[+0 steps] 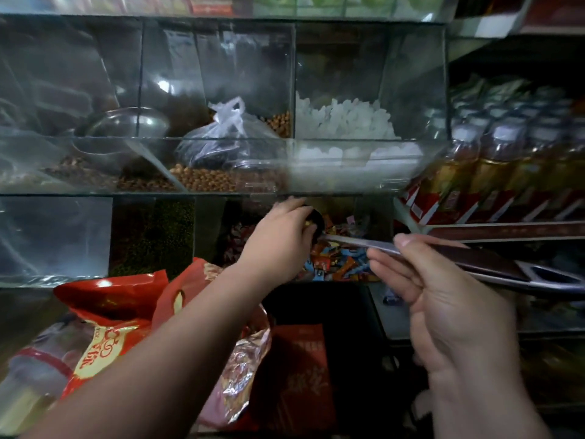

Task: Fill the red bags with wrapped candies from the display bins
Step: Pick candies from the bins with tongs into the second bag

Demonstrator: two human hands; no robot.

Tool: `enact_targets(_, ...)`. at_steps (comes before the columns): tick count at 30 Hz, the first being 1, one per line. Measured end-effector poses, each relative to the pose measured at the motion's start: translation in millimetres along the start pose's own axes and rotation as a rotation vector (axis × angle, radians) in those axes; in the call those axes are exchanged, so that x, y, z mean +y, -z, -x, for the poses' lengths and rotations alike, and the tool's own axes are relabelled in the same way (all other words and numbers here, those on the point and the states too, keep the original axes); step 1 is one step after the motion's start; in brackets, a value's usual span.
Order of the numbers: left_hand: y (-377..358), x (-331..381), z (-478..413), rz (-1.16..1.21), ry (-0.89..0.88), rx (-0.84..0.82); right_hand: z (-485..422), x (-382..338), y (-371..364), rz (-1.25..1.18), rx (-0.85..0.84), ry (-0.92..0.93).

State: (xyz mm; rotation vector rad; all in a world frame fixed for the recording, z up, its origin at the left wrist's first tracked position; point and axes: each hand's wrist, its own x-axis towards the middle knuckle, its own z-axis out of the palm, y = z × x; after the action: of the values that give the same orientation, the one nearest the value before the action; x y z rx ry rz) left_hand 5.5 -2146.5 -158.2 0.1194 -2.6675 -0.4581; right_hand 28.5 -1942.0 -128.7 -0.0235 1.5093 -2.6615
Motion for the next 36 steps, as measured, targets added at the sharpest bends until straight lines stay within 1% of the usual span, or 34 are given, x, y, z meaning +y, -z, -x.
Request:
enact_targets(2, -19, 4, -26, 0.013, -0.039, -0.128, -14, 6, 6, -0.02, 0.023, 0.003)
enact_targets(5, -48, 6, -52, 0.009, -0.021, -0.301, -34, 25, 17, -0.013, 0.072, 0.056)
enact_targets(7, -59, 9, -63, 0.037, 0.033, -0.345, -49, 44, 22, 0.072, 0.116, 0.152)
enact_targets(9, -66, 12, -71, 0.071, 0.107, -0.369, -64, 63, 25, 0.279, 0.128, 0.304)
enact_targets(11, -70, 12, -75, 0.084, 0.177, -0.384, -77, 77, 26, 0.603, 0.059, 0.477)
enact_targets(14, -71, 11, -73, 0.123, 0.272, -0.358, -90, 89, 27, 0.971, -0.229, 0.595)
enact_targets(15, -70, 11, -72, 0.152, 0.286, -0.347, -91, 91, 28, 1.074, -0.293, 0.638)
enact_targets(16, -68, 12, -70, 0.185, 0.298, -0.328, -91, 92, 28, 1.142, -0.317, 0.673)
enact_targets(17, -64, 13, -69, 0.223, 0.318, -0.301, -90, 90, 28, 1.157, -0.314, 0.688)
enact_targets(20, -47, 16, -62, 0.305, 0.365, -0.224, -78, 79, 25, 1.083, -0.285, 0.76)
enact_targets(23, -19, 16, -44, 0.324, 0.331, -0.116, -51, 56, 24, 0.934, -0.205, 0.73)
enact_targets(26, 13, 6, -4, 0.331, 0.299, -0.05, -16, 33, 24, 0.845, -0.111, 0.693)
enact_targets(27, 23, 1, 14, 0.334, 0.297, -0.023, -6, 29, 20, 0.837, -0.081, 0.661)
enact_targets(28, 31, -5, 35, 0.32, 0.298, 0.019, 0, 23, 14, 0.776, -0.072, 0.561)
enact_targets(29, 39, -12, 56, 0.284, 0.301, 0.083, 2, 21, 7, 0.662, -0.114, 0.368)
enact_targets(30, 46, -19, 79, 0.235, 0.313, 0.16, 9, 20, 5, 0.565, -0.273, 0.156)
enact_targets(31, 50, -27, 102, 0.183, 0.345, 0.236, 16, 18, 0, 0.482, -0.352, -0.05)
enact_targets(32, 52, -36, 123, 0.129, 0.408, 0.287, 24, 9, -7, 0.486, -0.42, -0.114)
enact_targets(33, 53, -44, 143, 0.075, 0.494, 0.302, 32, 2, -11, 0.521, -0.459, -0.133)
enact_targets(34, 52, -52, 161, 0.024, 0.588, 0.27, 41, 5, -9, 0.641, -0.557, -0.076)
enact_targets(35, 50, -57, 175, -0.007, 0.669, 0.199, 53, 16, -1, 0.759, -0.735, -0.007)
enact_targets(36, 47, -61, 185, -0.003, 0.728, 0.107, 61, 22, -9, 0.957, -0.758, 0.135)
